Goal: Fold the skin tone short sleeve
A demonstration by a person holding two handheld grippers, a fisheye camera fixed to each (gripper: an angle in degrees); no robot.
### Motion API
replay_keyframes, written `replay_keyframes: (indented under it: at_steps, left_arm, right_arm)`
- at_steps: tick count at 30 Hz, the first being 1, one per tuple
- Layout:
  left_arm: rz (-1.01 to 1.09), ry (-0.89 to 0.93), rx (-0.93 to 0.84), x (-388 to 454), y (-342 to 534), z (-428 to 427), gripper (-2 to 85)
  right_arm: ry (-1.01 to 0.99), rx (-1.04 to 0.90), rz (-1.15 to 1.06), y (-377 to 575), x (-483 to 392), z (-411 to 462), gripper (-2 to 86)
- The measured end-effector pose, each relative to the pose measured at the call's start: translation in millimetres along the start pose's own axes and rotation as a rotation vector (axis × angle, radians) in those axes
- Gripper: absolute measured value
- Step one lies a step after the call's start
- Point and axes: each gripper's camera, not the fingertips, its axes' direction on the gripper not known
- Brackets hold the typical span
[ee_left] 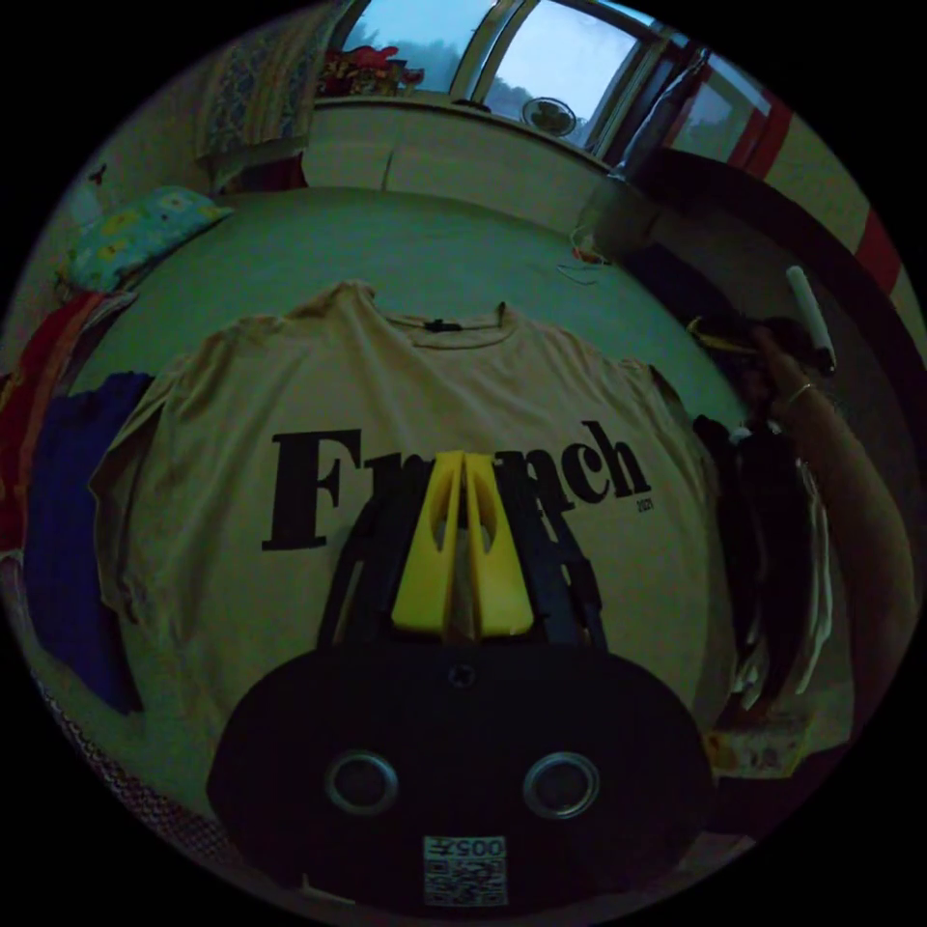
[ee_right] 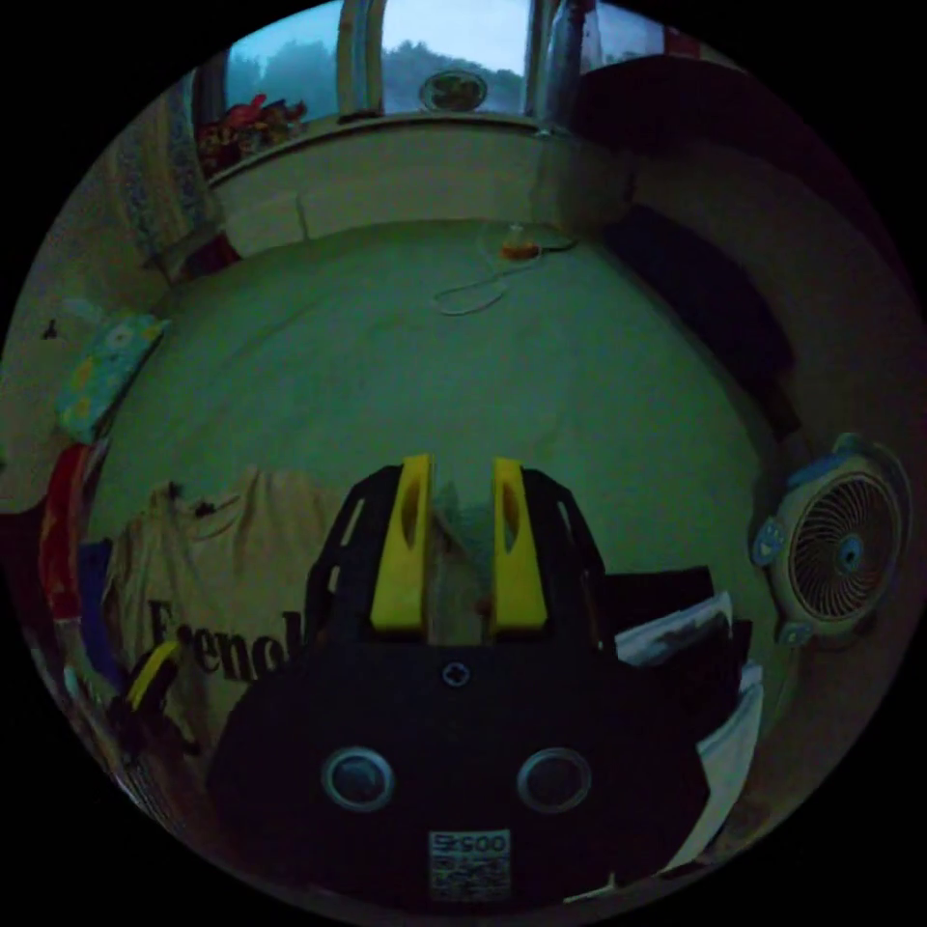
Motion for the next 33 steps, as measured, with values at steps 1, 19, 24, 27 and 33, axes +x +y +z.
replay_keyframes:
  at_steps: [1,19,24,27,33]
  left_arm:
    - [0.000,0.005,-0.002,0,-3,4,-0.6]
    - [0.051,0.047,-0.005,0,-64,95,-0.6]
    - [0.039,0.067,-0.003,-6,-80,116,-0.6]
    - [0.033,0.065,-0.005,-10,-87,127,-0.6]
    - [0.030,0.074,-0.011,-14,-100,146,-0.6]
  right_arm:
    - [-0.041,0.021,-0.047,10,-6,-9,8.2]
    - [0.001,0.013,0.447,131,-1,42,3.4]
    - [-0.002,0.000,0.500,114,-2,64,3.1]
    - [-0.028,0.006,0.516,105,-3,74,2.3]
    - [0.021,0.089,0.368,88,-39,68,-0.2]
